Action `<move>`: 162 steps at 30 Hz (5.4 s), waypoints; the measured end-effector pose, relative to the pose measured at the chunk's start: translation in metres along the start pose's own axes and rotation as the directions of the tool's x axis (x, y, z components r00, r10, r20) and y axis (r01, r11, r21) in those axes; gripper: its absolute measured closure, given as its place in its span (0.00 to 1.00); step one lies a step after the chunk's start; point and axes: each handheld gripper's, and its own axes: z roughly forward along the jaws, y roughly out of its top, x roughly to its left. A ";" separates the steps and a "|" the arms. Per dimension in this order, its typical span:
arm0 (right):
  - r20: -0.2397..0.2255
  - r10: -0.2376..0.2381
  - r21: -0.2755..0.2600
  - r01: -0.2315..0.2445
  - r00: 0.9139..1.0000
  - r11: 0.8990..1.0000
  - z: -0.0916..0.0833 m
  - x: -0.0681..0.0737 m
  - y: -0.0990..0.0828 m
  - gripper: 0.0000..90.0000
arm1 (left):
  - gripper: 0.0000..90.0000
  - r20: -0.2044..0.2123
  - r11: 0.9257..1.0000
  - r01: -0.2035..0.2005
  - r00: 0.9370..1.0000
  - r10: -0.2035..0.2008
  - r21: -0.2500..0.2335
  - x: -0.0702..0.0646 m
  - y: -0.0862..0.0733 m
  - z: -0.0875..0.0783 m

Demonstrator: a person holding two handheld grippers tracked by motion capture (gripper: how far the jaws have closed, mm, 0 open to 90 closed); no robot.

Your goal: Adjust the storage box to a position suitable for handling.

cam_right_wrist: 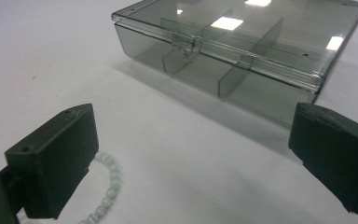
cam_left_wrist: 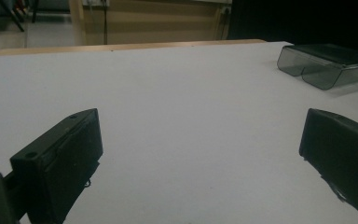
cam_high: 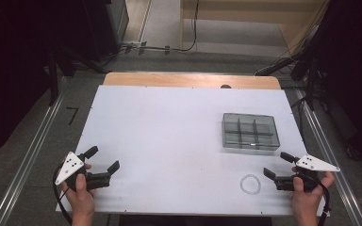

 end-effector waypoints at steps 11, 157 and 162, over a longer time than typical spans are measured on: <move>-0.010 -0.014 0.025 0.014 1.000 1.000 0.001 0.003 0.001 0.00 | 0.00 -0.009 0.999 -0.017 1.000 0.018 0.030 -0.003 0.000 0.007; -0.162 0.047 0.360 0.015 0.986 0.933 0.147 -0.059 0.110 0.98 | 0.00 0.100 0.999 0.002 0.995 -0.007 0.047 -0.002 -0.001 0.008; -0.192 0.035 0.368 0.039 0.981 0.929 0.150 -0.044 0.112 0.98 | 0.00 0.098 0.999 -0.002 0.995 -0.003 0.049 -0.003 0.000 0.009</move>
